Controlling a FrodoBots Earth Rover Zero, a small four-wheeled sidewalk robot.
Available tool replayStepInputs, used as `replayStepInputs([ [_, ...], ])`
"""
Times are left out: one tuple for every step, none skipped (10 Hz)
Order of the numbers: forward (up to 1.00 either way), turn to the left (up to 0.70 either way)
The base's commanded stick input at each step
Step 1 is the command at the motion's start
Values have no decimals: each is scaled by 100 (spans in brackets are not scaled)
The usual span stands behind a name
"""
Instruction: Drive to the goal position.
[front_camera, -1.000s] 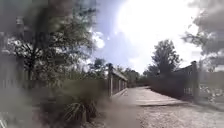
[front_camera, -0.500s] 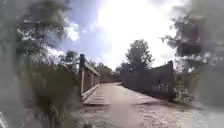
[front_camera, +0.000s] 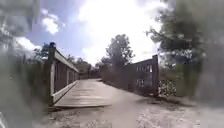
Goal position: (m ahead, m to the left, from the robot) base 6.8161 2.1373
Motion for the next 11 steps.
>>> replayStepInputs([
  [70, 0],
  [70, 0],
  [70, 0],
  [70, 35],
  [70, 35],
  [70, 35],
  [70, 35],
  [70, 35],
  [70, 35],
  [70, 2],
  [70, 0],
])
